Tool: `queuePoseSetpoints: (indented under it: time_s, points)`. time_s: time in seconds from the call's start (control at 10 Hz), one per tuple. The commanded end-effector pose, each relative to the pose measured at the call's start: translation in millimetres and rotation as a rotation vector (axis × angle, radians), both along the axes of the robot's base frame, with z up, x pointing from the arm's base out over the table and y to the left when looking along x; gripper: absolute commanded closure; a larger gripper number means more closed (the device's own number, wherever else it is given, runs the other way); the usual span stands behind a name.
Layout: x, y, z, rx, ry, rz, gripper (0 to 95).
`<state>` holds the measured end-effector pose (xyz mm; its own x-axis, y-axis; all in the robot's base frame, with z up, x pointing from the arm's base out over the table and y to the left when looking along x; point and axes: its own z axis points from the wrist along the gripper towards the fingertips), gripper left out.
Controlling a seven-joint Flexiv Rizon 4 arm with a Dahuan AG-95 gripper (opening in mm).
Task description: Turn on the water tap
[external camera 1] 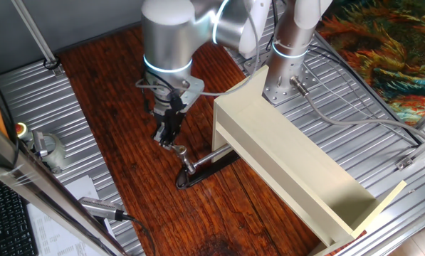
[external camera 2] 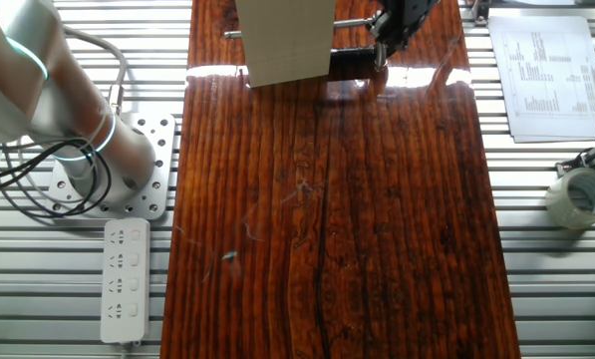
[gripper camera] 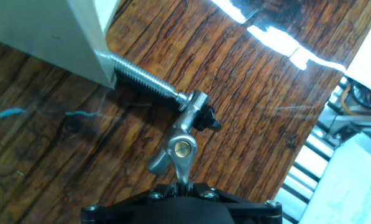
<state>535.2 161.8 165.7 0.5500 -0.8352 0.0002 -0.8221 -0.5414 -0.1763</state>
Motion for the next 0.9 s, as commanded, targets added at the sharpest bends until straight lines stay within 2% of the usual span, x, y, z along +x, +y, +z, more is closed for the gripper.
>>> queuePoseSetpoints:
  time_s: [0.1, 0.6, 0.9]
  points:
    - [1.5, 0.4, -2.2, -0.009, 0.001, 0.012, 95.0]
    - [1.9, 0.8, -1.9, -0.010, 0.007, 0.049, 95.0]
    - [3.3, 2.5, -0.3, -0.016, 0.031, 0.057, 95.0]
